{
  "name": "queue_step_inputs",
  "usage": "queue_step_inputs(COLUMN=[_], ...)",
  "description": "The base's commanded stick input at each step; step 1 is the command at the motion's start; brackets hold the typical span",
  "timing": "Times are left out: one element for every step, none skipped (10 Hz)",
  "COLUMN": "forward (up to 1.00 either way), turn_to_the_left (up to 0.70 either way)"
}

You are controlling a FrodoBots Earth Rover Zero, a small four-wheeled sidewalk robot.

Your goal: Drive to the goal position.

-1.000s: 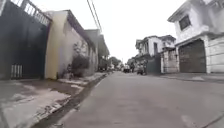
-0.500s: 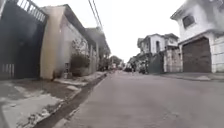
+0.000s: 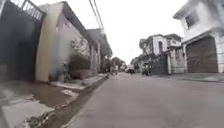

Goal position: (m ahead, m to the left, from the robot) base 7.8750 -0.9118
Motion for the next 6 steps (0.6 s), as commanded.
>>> queue_step_inputs(forward=[0.7,0.7,0.7,0.7,0.7,0.7], turn_to_the_left=[-0.34,-0.32,-0.2,-0.09,0.0,-0.06])
